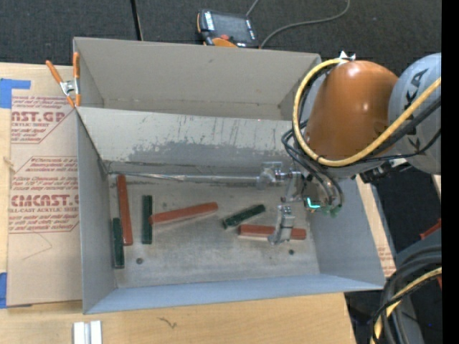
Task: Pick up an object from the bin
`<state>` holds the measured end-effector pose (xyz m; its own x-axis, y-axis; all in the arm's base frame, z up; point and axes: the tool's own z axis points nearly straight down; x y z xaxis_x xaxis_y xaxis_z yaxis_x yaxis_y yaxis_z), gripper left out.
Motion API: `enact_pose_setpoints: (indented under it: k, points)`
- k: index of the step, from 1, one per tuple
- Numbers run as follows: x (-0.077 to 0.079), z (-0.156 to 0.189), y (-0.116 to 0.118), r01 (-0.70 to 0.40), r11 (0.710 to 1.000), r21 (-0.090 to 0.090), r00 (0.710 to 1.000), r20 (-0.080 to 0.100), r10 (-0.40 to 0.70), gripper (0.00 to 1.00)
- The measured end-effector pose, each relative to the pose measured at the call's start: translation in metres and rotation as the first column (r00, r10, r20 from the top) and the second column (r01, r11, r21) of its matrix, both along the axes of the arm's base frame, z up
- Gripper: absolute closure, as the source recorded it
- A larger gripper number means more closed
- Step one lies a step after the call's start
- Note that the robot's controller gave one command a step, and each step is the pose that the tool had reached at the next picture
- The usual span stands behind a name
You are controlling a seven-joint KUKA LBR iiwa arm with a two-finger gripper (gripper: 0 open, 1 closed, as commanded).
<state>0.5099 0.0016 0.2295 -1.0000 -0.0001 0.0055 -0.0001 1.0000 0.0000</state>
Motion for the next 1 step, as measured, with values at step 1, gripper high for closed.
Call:
enact_pose_setpoints:
  k: [1]
  points:
    - [0.0177,-0.1596,-0.0361,0.133,0.991,0.000,0.991,0.003,-0.133,0.00]
